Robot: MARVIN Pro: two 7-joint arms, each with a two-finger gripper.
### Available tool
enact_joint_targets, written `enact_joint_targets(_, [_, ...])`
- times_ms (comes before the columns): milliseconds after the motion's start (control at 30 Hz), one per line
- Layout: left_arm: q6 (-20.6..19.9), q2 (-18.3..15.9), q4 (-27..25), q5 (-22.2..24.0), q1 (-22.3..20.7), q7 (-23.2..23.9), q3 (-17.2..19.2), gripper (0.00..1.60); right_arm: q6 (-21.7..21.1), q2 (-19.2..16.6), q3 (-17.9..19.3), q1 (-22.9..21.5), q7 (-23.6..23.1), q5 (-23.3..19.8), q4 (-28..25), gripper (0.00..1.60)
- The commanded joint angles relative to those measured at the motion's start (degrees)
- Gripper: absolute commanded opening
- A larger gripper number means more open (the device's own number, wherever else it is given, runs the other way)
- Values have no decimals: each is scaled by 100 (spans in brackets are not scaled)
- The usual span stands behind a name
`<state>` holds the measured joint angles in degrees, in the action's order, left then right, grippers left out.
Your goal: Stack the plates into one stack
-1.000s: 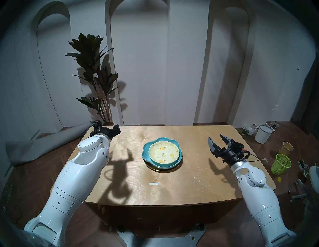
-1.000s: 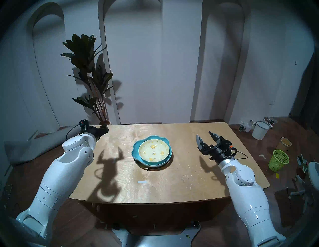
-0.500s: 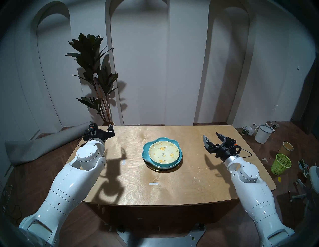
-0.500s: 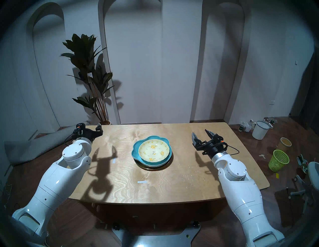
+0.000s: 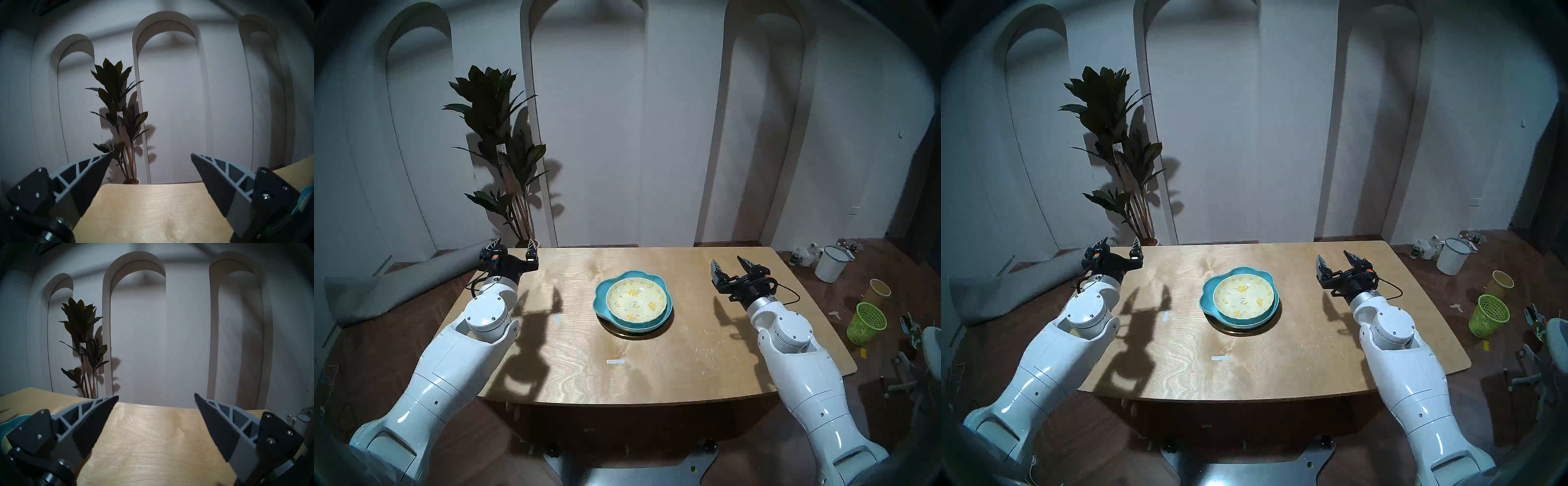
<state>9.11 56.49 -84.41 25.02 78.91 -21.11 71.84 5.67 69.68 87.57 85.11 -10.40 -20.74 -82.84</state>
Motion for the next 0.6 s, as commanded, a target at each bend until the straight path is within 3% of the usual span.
enact_joint_targets(0, [646,119,129,-338,-209,269,75,160,-24,83,12,-146,315,164,-175,160])
enact_joint_targets(33, [902,164,243,-408,-226,339,88,160,-122,84,0,-140,379,190,-219,160])
enact_joint_targets(167, [1096,227,352,-482,-248,424,125,160,-231,112,1,-137,471,207,-264,160])
enact_joint_targets(400, [1721,324,669,-477,-379,706,171,160,-383,141,0,-120,617,276,-348,160])
enact_joint_targets(433, [1954,310,796,-436,-439,760,119,160,-409,146,1,-115,641,286,-365,160])
enact_joint_targets(567, [1728,249,767,-226,-507,999,162,160,-394,165,23,-96,616,248,-377,160])
